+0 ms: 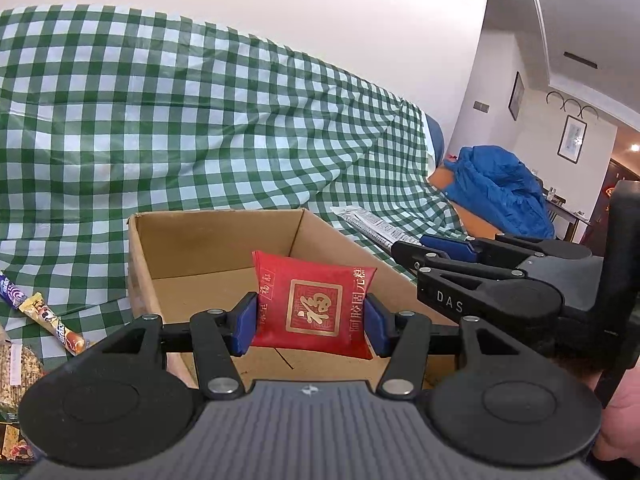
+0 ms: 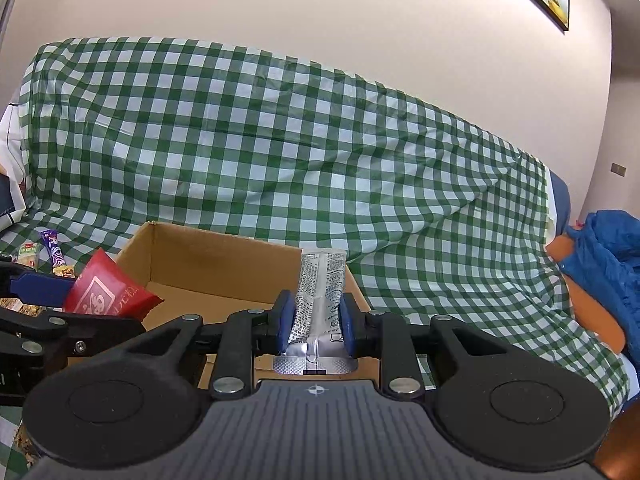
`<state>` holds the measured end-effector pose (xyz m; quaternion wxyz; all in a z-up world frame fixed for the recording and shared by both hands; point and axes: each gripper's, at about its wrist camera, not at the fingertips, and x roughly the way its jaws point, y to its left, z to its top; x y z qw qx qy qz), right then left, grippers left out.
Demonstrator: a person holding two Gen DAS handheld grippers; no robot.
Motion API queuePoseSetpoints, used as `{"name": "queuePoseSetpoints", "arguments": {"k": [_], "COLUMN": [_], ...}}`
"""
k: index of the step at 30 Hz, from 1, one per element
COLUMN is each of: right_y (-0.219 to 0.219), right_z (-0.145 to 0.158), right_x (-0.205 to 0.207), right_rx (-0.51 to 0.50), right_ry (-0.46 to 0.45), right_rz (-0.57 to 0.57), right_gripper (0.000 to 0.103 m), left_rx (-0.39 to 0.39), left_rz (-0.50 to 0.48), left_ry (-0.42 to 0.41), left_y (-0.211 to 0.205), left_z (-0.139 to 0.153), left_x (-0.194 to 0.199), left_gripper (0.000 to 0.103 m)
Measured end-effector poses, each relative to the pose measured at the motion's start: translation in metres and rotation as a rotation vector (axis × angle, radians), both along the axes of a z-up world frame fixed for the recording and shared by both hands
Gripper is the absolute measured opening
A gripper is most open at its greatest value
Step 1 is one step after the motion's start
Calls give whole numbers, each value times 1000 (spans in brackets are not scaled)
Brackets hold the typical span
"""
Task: Organize snacks
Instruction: 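Carry the red packet with the left tool while the right tool carries the silver bar over the box, then lower and open the left tool in the box while the right tool releases the silver bar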
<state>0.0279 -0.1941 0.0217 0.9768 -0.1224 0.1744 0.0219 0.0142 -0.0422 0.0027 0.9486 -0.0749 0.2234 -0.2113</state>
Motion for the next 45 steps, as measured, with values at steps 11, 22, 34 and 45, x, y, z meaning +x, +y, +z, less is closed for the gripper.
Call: {"name": "queuePoseSetpoints", "arguments": {"k": [11, 22, 34, 45], "right_y": [1, 1, 1, 2], "right_z": [0, -1, -1, -2], "right_x": [-2, -2, -3, -1], "right_rx": [-1, -2, -4, -8], "right_ry": [-9, -11, -11, -7], "right_rz": [-5, -4, -1, -26], "right_gripper": [26, 26, 26, 28], "left_rx": [3, 3, 1, -10], "left_rz": [-11, -15, -27, -4], "left_ry": [-1, -6, -10, -6], "left_y": [-3, -5, -8, -5], "left_z": [-1, -2, -2, -1], "left_x": [0, 0, -4, 0], "left_gripper": [60, 60, 60, 78]}}
